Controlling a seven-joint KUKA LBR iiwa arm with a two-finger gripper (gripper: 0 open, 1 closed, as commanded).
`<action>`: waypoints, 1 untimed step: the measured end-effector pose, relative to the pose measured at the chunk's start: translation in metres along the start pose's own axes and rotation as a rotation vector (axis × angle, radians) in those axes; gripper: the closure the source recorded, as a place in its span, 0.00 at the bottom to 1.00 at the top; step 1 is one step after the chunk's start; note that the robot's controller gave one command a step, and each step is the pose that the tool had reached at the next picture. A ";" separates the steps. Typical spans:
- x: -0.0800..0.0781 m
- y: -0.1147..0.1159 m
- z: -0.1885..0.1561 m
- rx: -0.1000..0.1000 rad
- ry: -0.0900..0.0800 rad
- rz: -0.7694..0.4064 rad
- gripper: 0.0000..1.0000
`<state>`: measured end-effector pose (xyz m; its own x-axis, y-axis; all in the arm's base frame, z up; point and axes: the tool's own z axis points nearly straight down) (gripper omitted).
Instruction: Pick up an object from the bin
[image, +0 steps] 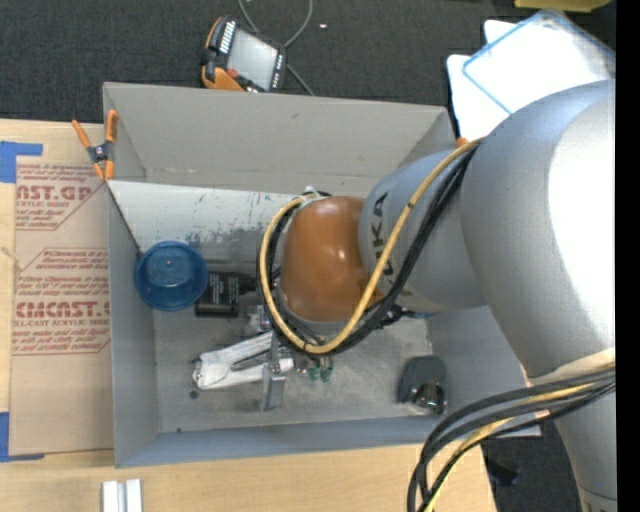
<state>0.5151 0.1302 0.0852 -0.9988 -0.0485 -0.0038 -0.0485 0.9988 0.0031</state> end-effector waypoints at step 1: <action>0.007 -0.001 -0.037 -0.001 -0.006 -0.060 0.00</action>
Offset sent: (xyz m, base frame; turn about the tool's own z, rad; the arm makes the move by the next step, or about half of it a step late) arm -0.0022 -0.0019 -0.0215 -0.0096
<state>0.5085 0.1287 0.1221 -0.9941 -0.1084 -0.0097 -0.1084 0.9941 0.0034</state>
